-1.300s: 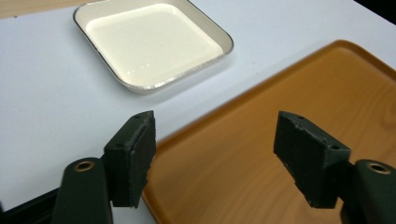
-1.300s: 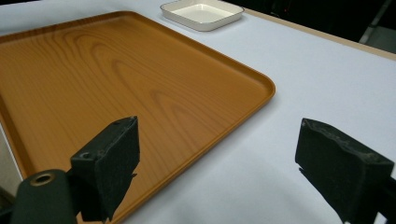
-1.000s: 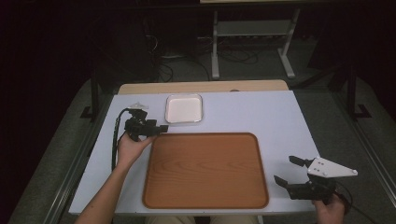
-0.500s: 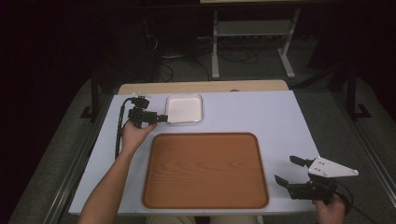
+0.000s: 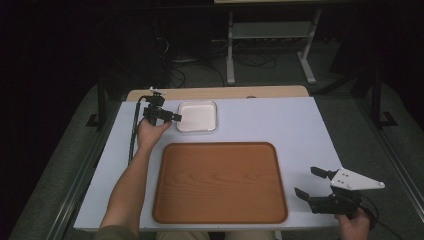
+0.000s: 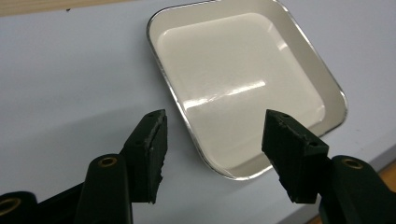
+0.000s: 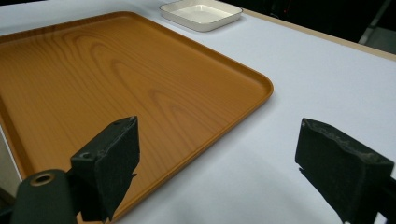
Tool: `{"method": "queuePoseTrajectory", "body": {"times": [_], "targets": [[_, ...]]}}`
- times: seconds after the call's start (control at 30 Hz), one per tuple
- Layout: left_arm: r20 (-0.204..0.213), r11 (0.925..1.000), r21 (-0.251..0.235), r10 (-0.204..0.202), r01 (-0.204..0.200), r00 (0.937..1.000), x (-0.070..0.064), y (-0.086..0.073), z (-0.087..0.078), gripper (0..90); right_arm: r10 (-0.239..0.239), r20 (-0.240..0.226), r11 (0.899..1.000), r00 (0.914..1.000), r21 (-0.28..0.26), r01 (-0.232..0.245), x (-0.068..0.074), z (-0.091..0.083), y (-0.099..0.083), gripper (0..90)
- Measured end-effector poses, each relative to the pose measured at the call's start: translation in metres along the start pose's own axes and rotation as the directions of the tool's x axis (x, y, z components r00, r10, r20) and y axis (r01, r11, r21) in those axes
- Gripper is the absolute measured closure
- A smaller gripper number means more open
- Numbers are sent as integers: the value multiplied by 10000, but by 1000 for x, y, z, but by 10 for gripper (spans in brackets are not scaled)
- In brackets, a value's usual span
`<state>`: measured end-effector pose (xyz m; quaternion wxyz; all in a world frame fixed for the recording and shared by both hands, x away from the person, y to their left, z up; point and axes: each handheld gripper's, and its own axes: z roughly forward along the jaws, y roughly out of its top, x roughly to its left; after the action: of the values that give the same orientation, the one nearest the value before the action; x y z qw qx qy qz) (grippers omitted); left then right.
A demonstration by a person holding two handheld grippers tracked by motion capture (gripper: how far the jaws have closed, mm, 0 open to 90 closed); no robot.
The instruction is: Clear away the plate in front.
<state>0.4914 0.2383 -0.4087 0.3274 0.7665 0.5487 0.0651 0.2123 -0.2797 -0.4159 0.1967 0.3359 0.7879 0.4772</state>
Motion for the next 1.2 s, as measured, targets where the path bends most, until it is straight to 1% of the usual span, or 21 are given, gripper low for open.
{"method": "queuePoseTrajectory", "body": {"times": [0.03,0.07,0.13,0.17,0.2,0.3,0.4,0.43,0.47,0.63,0.87,1.03,1.07,1.17,1.2], "targets": [[0,10000,0,0,0,10000,0,0,0,403,-8,-6,10000,10000,-1,8,0,0,0,130],[57,9996,-91,-284,285,9996,2,1,4,407,-15,-19,10000,10000,1,15,0,0,0,130],[-15,9989,-191,-434,434,9991,3,1,7,403,-49,-24,10000,10000,2,49,0,0,0,130],[-15,9989,-191,-434,434,9991,3,1,7,410,-49,-24,10000,10000,2,49,0,0,0,130],[38,9983,-156,-569,569,9984,4,2,10,419,-68,-37,10000,10000,2,68,1,0,0,130],[-131,9981,-23,-624,624,9980,5,1,16,440,-77,-51,10000,10000,-2,77,1,0,0,130],[-180,9967,48,-806,807,9966,7,0,20,462,-74,-61,10000,10000,-9,74,0,0,0,130],[-180,9967,48,-806,807,9966,7,0,20,472,-80,-62,10000,9999,-11,80,0,0,0,130],[-294,9967,125,-793,797,9964,7,-1,24,484,-87,-68,10000,9999,-7,87,0,0,0,130],[-401,9964,177,-818,825,9958,7,-2,31,542,-96,-84,10000,9999,20,96,1,0,0,130],[-560,9959,253,-850,865,9948,7,-2,36,618,-91,-83,10000,9999,8,91,0,0,0,130],[-606,9963,364,-751,774,9953,6,0,38,663,-83,-84,10000,9999,1,83,0,0,0,130],[-671,9961,463,-720,751,9951,5,1,39,671,-88,-85,10000,9999,-10,88,0,0,0,130],[-714,9958,514,-719,757,9949,3,1,41,699,-96,-83,10000,9999,-13,96,0,0,0,130],[-733,9959,577,-659,702,9951,3,1,41,711,-97,-82,10000,9999,-10,97,0,0,0,130]]}}
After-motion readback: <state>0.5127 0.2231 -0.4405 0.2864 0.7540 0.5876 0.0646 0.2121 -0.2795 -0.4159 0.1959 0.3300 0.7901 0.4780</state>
